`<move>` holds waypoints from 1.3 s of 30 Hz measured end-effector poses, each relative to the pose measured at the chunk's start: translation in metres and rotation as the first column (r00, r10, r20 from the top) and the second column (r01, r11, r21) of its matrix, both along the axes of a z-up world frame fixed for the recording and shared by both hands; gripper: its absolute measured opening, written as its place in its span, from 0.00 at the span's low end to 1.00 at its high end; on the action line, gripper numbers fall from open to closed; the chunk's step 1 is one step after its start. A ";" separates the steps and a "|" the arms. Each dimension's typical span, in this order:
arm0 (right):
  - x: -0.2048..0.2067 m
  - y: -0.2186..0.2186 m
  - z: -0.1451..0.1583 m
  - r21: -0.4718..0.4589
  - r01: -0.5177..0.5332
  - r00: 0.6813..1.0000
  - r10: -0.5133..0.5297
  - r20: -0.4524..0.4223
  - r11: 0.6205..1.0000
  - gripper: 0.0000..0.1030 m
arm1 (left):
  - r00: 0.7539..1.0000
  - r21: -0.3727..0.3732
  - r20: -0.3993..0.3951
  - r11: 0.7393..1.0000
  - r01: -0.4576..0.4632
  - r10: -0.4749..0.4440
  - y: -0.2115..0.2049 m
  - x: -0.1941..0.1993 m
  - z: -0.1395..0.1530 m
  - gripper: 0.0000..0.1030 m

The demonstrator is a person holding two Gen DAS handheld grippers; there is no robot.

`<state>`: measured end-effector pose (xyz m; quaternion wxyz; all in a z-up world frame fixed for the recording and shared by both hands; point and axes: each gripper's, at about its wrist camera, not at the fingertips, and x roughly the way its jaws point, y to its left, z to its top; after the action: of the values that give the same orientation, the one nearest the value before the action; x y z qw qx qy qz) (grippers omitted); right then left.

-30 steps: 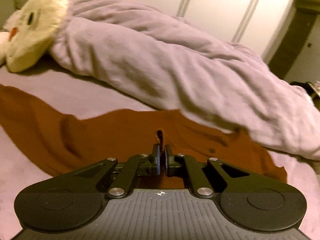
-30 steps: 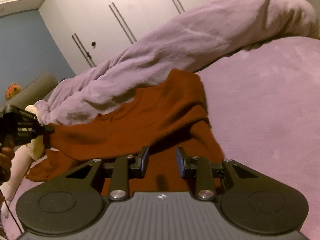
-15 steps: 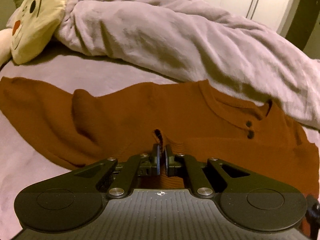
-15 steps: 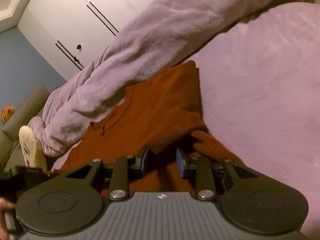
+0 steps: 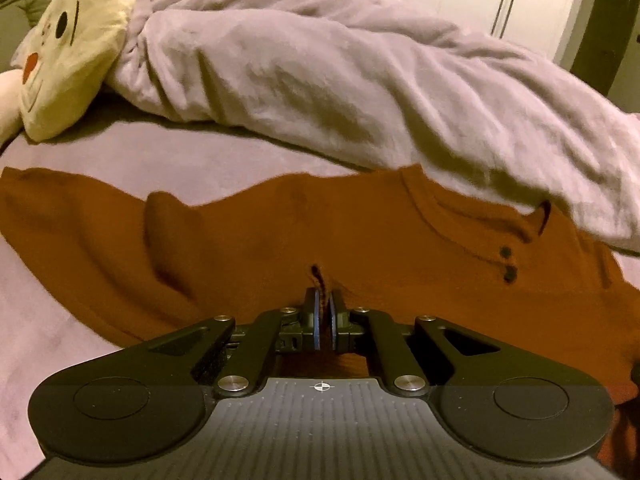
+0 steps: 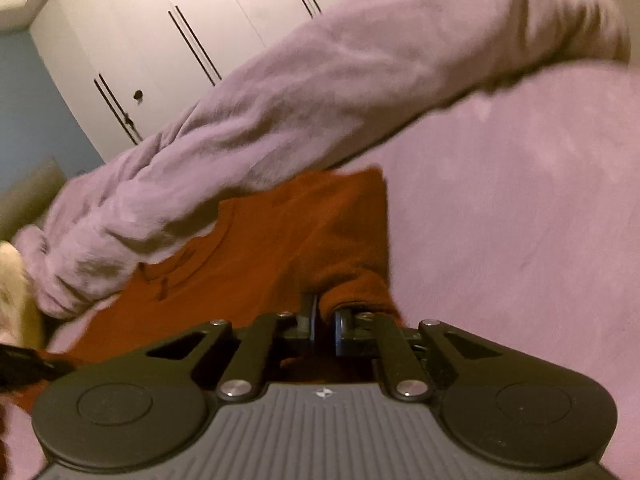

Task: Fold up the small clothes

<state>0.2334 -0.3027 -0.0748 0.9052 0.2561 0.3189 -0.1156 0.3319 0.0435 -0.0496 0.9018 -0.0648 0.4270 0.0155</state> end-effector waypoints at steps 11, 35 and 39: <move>0.005 0.011 -0.002 -0.229 -0.030 0.997 0.014 -0.072 0.973 0.07 | 0.997 -0.094 -0.077 0.996 -0.009 0.002 0.020 0.009 -0.017 0.11; -0.004 0.002 0.000 -0.126 -0.009 1.000 0.006 -0.022 0.992 0.07 | 0.998 -0.107 0.004 0.993 0.056 -0.056 0.010 0.007 -0.002 0.03; -0.007 0.011 0.010 -0.179 -0.018 1.000 0.022 0.019 0.984 0.06 | 0.998 -0.022 0.063 0.999 0.031 -0.029 0.016 0.012 0.008 0.01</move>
<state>0.2263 -0.2919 -0.0651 0.9289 0.1718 0.3004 -0.1321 0.3439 0.0594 -0.0419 0.9141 -0.0692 0.3996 -0.0050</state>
